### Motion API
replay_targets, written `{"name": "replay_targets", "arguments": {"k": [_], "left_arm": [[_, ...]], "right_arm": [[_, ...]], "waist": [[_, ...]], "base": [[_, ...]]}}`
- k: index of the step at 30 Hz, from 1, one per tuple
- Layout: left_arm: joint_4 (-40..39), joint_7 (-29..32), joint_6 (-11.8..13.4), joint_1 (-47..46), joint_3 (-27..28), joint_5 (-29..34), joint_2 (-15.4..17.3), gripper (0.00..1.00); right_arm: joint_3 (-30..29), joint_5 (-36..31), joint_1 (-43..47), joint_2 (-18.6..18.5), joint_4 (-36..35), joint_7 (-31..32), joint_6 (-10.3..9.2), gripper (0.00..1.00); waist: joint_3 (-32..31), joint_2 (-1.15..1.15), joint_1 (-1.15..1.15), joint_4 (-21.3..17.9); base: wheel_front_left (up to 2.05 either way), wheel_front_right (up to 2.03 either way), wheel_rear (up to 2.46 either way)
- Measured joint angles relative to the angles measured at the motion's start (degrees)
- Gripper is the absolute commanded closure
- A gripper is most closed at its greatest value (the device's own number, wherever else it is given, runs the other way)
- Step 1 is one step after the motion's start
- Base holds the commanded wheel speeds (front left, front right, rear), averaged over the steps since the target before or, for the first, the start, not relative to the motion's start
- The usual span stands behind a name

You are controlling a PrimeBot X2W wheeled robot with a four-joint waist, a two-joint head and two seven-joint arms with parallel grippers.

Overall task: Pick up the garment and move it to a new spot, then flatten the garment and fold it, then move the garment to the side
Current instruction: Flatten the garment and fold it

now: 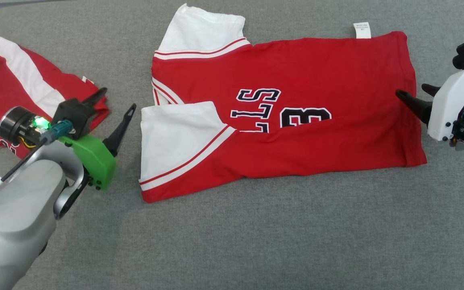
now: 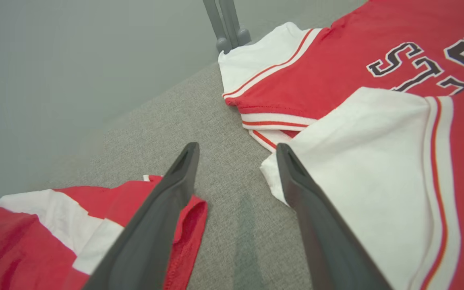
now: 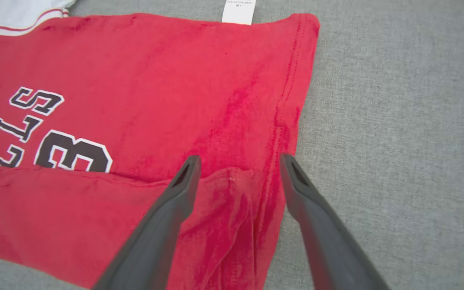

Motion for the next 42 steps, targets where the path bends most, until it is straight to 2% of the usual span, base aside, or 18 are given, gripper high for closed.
{"name": "replay_targets", "arguments": {"k": [3, 7, 11, 13, 16, 19, 21, 24, 27, 29, 35, 42], "left_arm": [[0.76, -3.14, 3.32, 0.49, 3.16, -1.86, -1.74, 0.0], [-1.43, -5.09, 8.26, 4.51, 9.89, -4.99, -4.21, 0.0], [-11.32, -5.34, 12.84, 10.89, 22.46, -2.96, -7.22, 0.0], [-15.8, -5.42, 13.86, 16.02, 28.39, -0.62, -9.4, 0.0], [-21.01, -5.41, 13.78, 23.73, 36.01, 3.71, -13.44, 0.0], [-25.73, -5.43, 12.73, 28.91, 42.42, 10.01, -18.25, 0.0], [-27.04, -5.42, 11.44, 32.21, 43.77, 14.43, -21.09, 0.0], [-27.46, -5.42, 9.5, 36.31, 46.66, 17.64, -26.85, 0.0], [-26.39, -5.42, 8.17, 38.84, 49.18, 20.54, -28.91, 0.0], [-24.24, -5.42, 6.73, 40.31, 49.2, 22.56, -29.56, 0.0], [-14.96, -5.43, 5.79, 41.07, 49.65, 25.49, -30.38, 0.0], [-1.37, -5.42, 5.98, 38.06, 48.12, 26.64, -30.53, 0.0]], "right_arm": [[-0.45, -1.44, 0.85, -0.25, -1.12, -5.36, 0.0, 0.0], [-2.76, -4.3, 2.55, -0.13, -2.31, -17.18, -0.01, 0.0], [-5.52, -9.77, 5.88, 0.63, -1.93, -30.56, 0.0, 0.0], [-7.9, -12.67, 8.12, 1.62, -1.26, -33.21, 0.0, 0.0], [-15.08, -18.01, 11.92, 4.38, -2.87, -33.97, 0.0, 0.0], [-28.63, -25.55, 18.05, 9.61, -9.5, -34.1, 0.0, 0.0], [-35.34, -30.36, 24.17, 13.95, -13.46, -34.1, -0.01, 0.0], [-40.66, -38.58, 32.01, 19.94, -20.15, -34.1, 0.0, 0.0], [-44.8, -44.02, 37.08, 24.61, -25.55, -34.11, 0.01, 0.0], [-48.83, -44.5, 40.14, 28.73, -27.92, -34.11, -0.02, 0.0], [-49.07, -46.77, 43.73, 32.18, -31.34, -34.1, -0.01, 0.0], [-49.66, -47.02, 43.86, 32.15, -32.01, -34.1, -0.01, 0.0]], "waist": [[-0.79, 0.0, 0.0, 0.16], [-2.21, 0.0, 0.0, 0.43], [-3.75, 0.0, 0.0, 0.68], [-4.46, 0.0, 0.0, 0.82], [-5.57, 0.0, 0.0, 0.93], [-6.6, 0.0, 0.0, 0.86], [-7.21, 0.0, 0.0, 0.82], [-7.97, 0.0, 0.0, 0.75], [-8.53, 0.0, 0.0, 0.56], [-8.75, 0.0, 0.0, 0.34], [-8.76, 0.0, 0.0, -0.95], [-8.39, 0.0, 0.0, -3.16]], "base": [[0.0, 0.0, 0.0], [0.0, 0.0, 0.0], [0.0, 0.0, 0.0], [0.0, 0.0, 0.0], [0.0, 0.0, 0.0], [0.0, 0.0, 0.0], [0.0, 0.0, 0.0], [0.0, 0.0, 0.0], [0.0, 0.0, 0.0], [0.0, 0.0, 0.0], [0.0, 0.0, 0.0], [0.0, 0.0, 0.0]]}}
